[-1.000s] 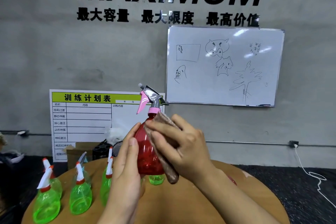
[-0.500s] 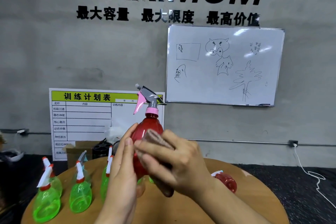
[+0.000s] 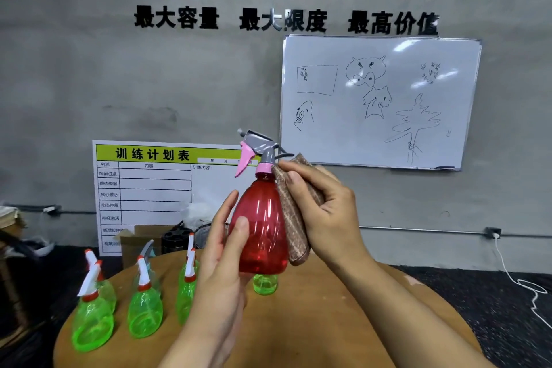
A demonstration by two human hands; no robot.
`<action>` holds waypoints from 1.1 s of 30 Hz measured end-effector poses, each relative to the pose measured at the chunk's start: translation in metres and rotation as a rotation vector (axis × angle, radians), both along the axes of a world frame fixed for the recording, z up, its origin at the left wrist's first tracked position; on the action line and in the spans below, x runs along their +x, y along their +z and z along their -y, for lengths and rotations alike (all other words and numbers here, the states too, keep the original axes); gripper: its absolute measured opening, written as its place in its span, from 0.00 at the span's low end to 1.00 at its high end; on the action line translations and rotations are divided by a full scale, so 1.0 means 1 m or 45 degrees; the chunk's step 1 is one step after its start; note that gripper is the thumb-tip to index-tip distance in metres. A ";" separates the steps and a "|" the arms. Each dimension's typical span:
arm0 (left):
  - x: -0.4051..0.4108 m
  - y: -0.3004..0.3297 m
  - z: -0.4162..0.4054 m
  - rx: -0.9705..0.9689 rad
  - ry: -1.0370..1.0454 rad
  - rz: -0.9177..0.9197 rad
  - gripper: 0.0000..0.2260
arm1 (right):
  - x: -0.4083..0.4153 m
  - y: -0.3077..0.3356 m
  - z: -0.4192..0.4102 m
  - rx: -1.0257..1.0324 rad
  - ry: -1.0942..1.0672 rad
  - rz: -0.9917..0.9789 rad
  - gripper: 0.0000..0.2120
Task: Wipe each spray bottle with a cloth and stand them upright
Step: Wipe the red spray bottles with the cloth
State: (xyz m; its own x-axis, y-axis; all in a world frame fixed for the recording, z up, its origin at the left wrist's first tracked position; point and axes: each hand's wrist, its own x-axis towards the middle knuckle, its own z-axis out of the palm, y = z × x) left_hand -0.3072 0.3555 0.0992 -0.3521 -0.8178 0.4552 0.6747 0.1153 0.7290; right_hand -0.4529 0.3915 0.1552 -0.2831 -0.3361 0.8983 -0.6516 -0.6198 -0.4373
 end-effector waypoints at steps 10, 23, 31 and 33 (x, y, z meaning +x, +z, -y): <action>-0.002 -0.004 -0.002 -0.073 0.065 0.036 0.21 | 0.018 -0.034 -0.015 0.008 -0.191 -0.498 0.12; -0.007 -0.004 0.002 -0.099 0.161 0.093 0.17 | 0.005 -0.008 -0.009 0.004 -0.432 -0.449 0.13; -0.001 0.005 0.005 -0.028 0.179 0.067 0.15 | 0.023 -0.023 -0.018 -0.010 -0.304 -0.661 0.12; 0.002 0.006 0.008 -0.036 0.177 0.031 0.17 | 0.023 -0.034 -0.024 -0.058 -0.338 -0.957 0.13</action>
State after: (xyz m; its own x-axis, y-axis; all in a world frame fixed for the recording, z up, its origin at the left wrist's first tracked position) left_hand -0.3055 0.3478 0.1050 -0.2475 -0.8463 0.4716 0.6332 0.2271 0.7399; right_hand -0.4295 0.4153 0.1208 0.3382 -0.3011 0.8916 -0.8903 -0.4094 0.1994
